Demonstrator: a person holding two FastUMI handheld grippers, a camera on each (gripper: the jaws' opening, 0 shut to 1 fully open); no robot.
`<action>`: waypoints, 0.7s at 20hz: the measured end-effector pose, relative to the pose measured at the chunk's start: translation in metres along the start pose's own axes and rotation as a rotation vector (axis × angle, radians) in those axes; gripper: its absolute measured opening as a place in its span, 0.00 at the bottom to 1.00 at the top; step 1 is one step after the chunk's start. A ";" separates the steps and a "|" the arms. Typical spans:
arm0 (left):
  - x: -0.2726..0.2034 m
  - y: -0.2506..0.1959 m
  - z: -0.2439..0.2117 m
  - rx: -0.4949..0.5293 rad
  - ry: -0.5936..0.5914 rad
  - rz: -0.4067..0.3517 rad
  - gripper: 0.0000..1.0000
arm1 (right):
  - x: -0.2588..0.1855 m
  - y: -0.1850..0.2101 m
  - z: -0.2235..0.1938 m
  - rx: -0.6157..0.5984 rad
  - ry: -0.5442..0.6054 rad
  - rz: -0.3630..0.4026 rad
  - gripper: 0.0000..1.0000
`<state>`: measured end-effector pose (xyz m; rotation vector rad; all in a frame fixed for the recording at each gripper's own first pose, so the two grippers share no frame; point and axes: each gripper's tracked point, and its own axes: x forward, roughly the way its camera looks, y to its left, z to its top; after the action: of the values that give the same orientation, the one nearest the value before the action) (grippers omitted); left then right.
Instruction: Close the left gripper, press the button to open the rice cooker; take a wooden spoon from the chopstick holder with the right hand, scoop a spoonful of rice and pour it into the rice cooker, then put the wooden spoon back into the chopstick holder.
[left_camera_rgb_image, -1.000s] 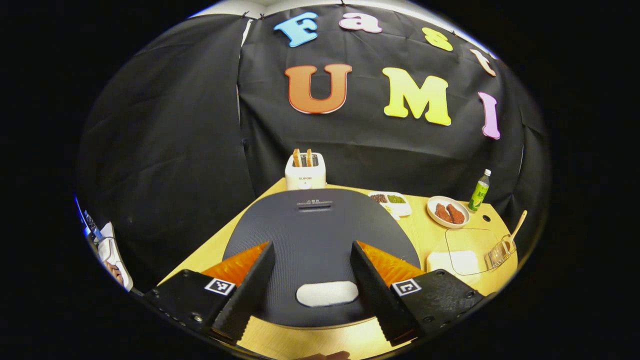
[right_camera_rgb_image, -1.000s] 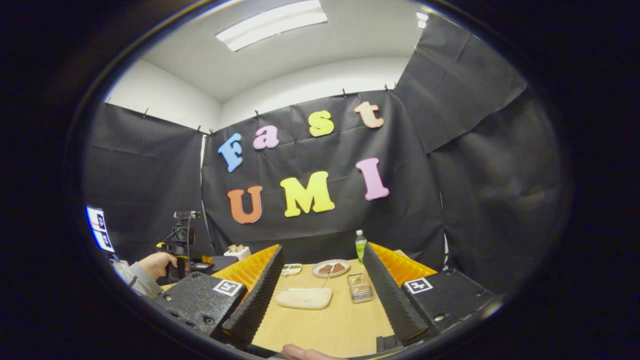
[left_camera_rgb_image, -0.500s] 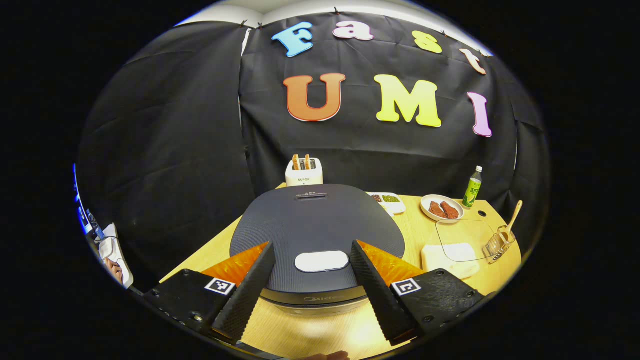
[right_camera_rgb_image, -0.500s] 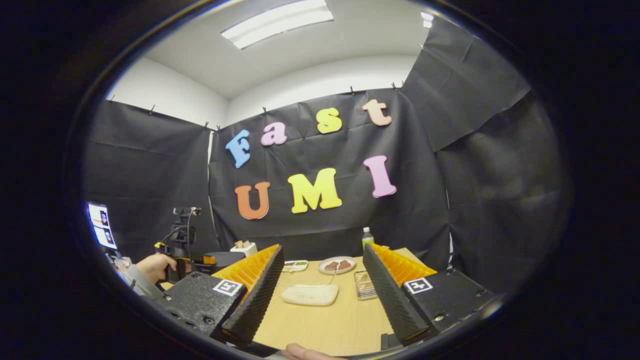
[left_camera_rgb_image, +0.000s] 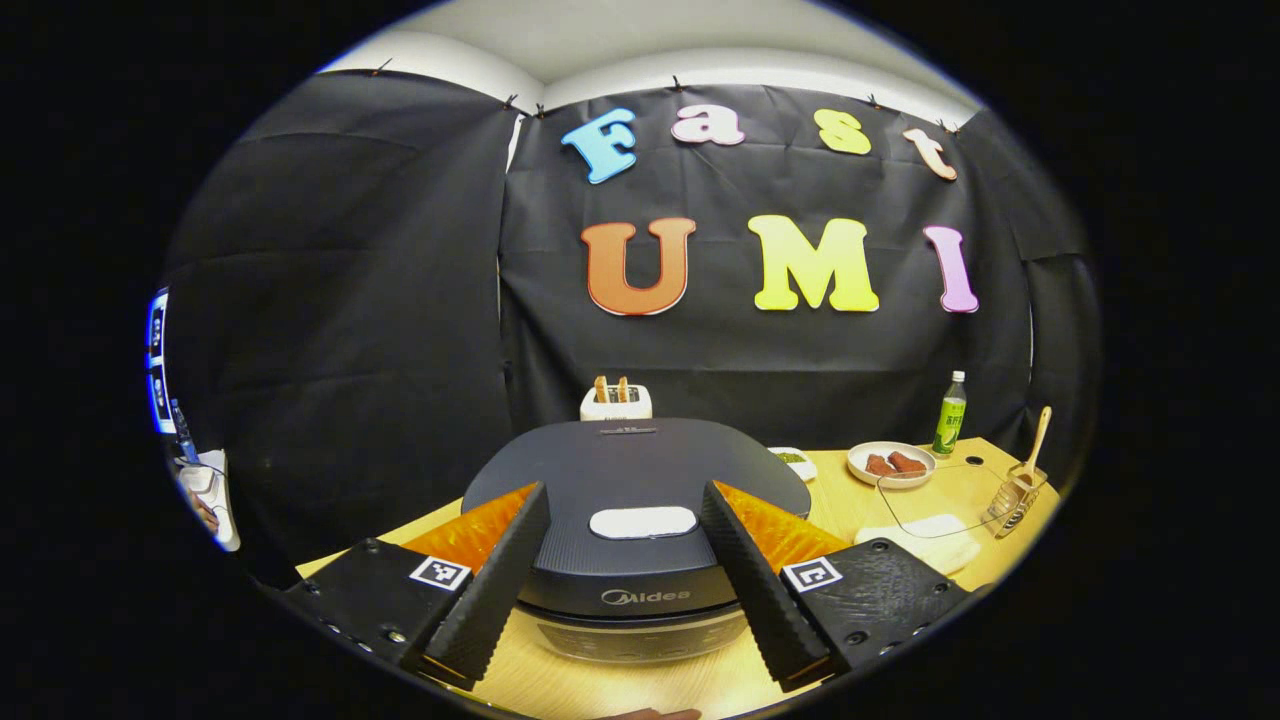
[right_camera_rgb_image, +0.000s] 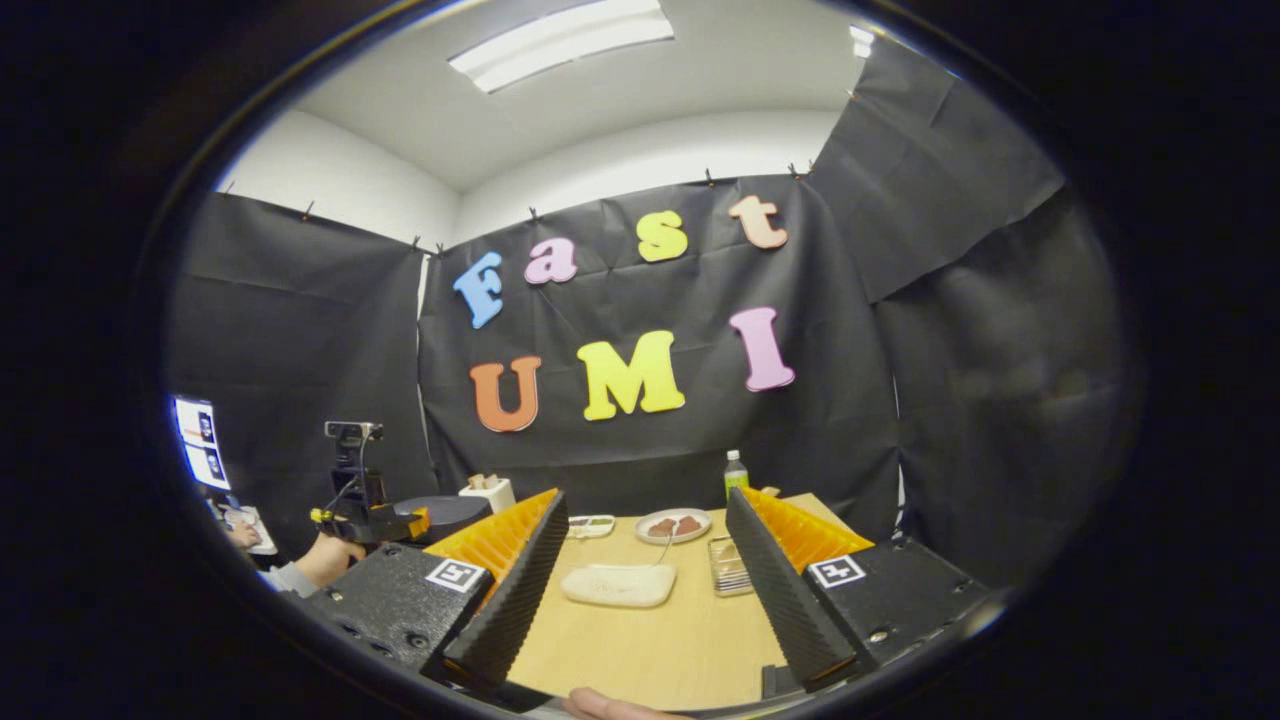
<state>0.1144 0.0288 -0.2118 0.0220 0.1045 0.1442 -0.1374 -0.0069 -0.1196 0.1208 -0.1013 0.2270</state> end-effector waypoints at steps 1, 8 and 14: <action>0.001 0.000 0.000 -0.005 -0.016 -0.001 0.98 | 0.001 0.001 -0.001 0.000 0.005 0.002 1.00; 0.000 0.001 -0.006 0.011 0.001 -0.008 0.98 | 0.001 0.012 -0.002 -0.004 0.009 0.020 1.00; -0.033 -0.021 0.013 -0.022 0.059 -0.076 0.95 | 0.003 0.006 -0.003 -0.006 0.009 0.003 1.00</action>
<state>0.0864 0.0027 -0.1959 -0.0079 0.1622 0.0705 -0.1359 -0.0004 -0.1214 0.1141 -0.0936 0.2298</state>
